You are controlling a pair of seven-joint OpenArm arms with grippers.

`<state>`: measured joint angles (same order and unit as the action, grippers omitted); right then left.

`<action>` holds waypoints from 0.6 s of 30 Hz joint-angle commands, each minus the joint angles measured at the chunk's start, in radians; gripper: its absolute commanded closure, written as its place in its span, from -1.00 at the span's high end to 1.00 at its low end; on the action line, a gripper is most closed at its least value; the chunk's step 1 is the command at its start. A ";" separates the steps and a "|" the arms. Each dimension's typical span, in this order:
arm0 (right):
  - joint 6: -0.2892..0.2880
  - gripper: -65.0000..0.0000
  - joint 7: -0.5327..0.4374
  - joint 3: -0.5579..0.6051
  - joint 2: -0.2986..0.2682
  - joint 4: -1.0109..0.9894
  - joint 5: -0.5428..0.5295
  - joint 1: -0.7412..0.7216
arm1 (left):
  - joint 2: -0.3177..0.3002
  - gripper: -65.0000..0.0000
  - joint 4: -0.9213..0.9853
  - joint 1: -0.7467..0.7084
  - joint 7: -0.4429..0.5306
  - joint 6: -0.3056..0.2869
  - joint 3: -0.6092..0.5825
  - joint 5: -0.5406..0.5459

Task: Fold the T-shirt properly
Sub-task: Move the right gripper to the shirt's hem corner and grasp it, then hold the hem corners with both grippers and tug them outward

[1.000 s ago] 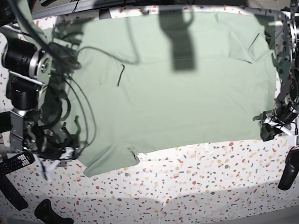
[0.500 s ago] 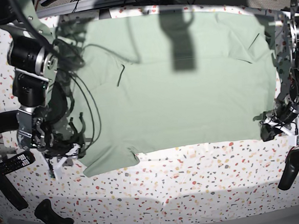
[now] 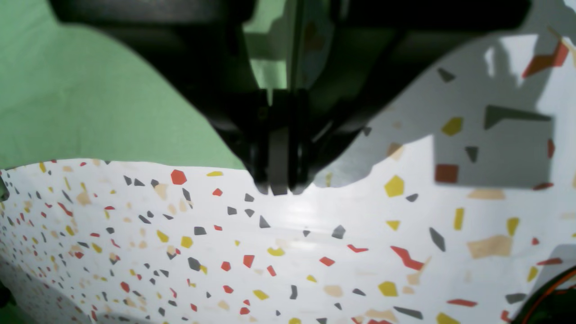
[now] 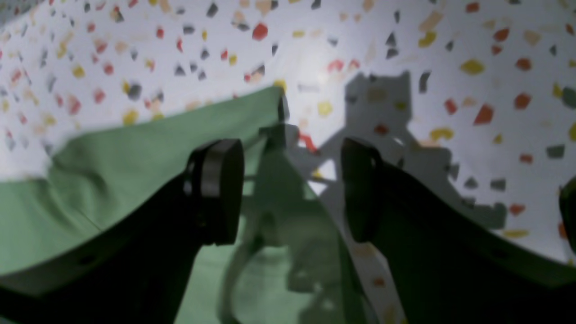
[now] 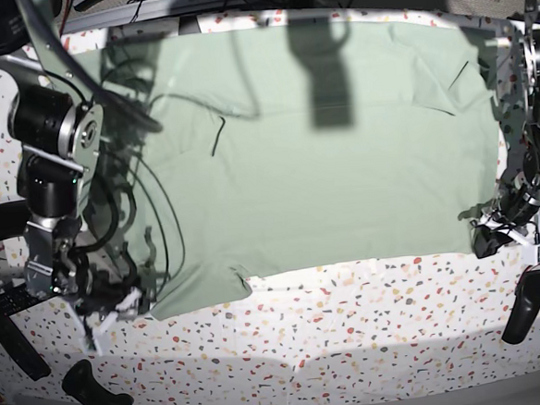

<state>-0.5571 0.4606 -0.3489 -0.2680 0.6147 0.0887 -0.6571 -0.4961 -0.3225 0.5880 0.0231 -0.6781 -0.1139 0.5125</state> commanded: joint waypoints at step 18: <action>0.019 -0.33 0.010 0.204 -0.009 0.013 0.013 0.056 | -0.017 -1.00 -0.014 0.029 0.027 -0.008 0.003 0.013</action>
<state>-0.5381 0.4549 -0.1448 -0.2714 0.6163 0.0998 -0.5758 -0.4957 -0.3225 0.5880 0.0231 -0.6781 -0.1139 0.5125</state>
